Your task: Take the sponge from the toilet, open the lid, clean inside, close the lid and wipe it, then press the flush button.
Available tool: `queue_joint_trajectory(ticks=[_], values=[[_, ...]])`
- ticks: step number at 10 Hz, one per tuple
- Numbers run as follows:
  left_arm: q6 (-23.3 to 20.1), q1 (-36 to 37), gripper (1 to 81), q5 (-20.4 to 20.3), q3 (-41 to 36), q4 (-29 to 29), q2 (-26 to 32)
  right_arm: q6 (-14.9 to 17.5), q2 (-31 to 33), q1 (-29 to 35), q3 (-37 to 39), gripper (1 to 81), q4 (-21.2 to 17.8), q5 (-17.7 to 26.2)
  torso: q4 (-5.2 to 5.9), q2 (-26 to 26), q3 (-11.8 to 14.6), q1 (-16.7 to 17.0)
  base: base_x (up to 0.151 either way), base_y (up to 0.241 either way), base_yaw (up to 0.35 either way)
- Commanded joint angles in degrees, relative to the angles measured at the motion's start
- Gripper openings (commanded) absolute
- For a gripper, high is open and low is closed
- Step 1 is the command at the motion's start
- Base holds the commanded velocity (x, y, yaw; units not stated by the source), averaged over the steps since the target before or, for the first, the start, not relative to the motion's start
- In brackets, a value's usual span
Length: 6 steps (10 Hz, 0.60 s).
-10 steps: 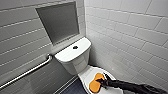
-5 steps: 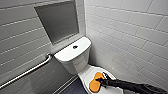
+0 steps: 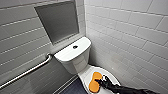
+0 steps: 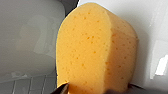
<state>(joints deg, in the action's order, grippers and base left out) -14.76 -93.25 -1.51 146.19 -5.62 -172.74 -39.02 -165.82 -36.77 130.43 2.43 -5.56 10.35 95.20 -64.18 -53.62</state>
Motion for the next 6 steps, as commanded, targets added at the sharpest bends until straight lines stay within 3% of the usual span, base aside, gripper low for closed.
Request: queue_joint_trajectory(ticks=[1, 2, 6], values=[[0.1, -1.8, 81.1, 5.6, -0.4, -0.4, 0.7, -0.1, -1.0, 1.0, -0.7, 81.1, 2.0, 0.2, 0.00, 0.0, 0.0, 0.0, 0.000, 0.000, 0.000], [0.1, -1.8, 81.1, 5.6, -0.4, -0.4, 0.9, -0.1, -1.2, -0.3, 0.0, 81.1, 3.4, -2.2, 0.00, 0.0, 0.0, 0.0, 0.000, 0.000, 0.000], [0.2, -1.8, 81.1, 5.6, -0.4, -0.4, 0.4, -0.3, -0.2, -1.3, 0.3, 81.1, 5.7, -2.6, 0.00, 0.0, 0.0, 0.0, 0.000, 0.000, 0.000]])
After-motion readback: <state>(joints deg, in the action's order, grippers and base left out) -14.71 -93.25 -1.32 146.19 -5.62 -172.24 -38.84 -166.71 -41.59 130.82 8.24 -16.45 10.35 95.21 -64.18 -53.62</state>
